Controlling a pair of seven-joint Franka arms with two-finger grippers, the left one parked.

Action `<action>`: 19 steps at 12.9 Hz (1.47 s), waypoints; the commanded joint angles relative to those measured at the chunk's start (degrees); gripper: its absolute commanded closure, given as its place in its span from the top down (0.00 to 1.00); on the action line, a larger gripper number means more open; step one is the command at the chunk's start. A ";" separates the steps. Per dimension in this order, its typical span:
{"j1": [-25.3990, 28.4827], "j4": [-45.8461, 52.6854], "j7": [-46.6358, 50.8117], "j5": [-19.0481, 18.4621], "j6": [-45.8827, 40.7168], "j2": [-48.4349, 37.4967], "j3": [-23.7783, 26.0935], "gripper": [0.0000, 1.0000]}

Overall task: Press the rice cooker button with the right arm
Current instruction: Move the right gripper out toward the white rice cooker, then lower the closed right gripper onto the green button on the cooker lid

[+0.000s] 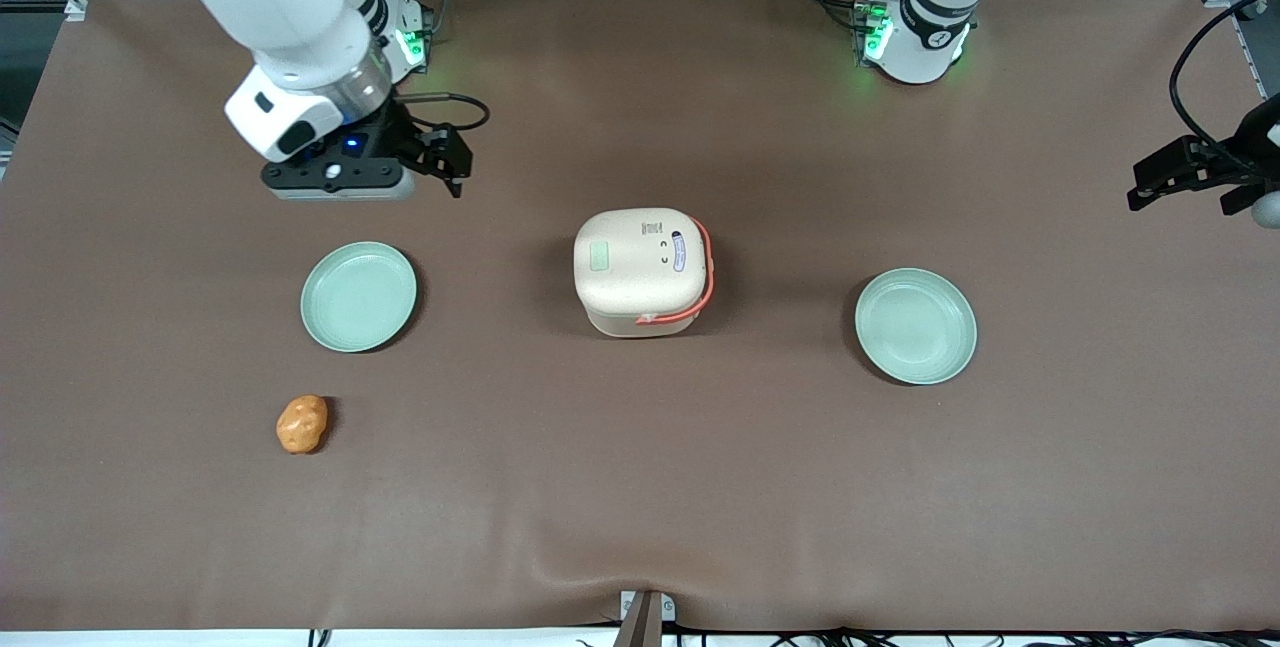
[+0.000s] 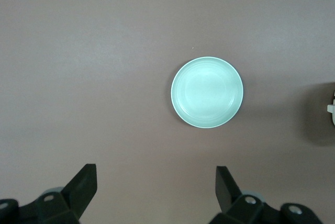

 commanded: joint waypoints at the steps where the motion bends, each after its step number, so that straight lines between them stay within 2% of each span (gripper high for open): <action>1: 2.95 0.52 4.20 -1.41 0.79 1.34 -0.40 1.00; 7: 8.48 0.52 10.00 -1.23 5.79 5.91 -0.40 1.00; 8: 9.80 0.61 10.10 -1.41 6.24 6.79 -0.40 0.81; 9: 10.60 0.61 10.19 -1.41 6.42 7.67 -0.40 0.56; 10: 11.21 0.61 10.45 -1.32 6.77 8.46 -0.40 0.36; 12: 11.83 0.61 14.91 -1.23 8.25 10.04 -0.40 0.08; 13: 12.97 0.61 16.07 -1.32 8.87 11.01 -0.40 0.00; 19: 14.47 0.52 16.16 -1.32 13.18 15.49 -0.40 0.00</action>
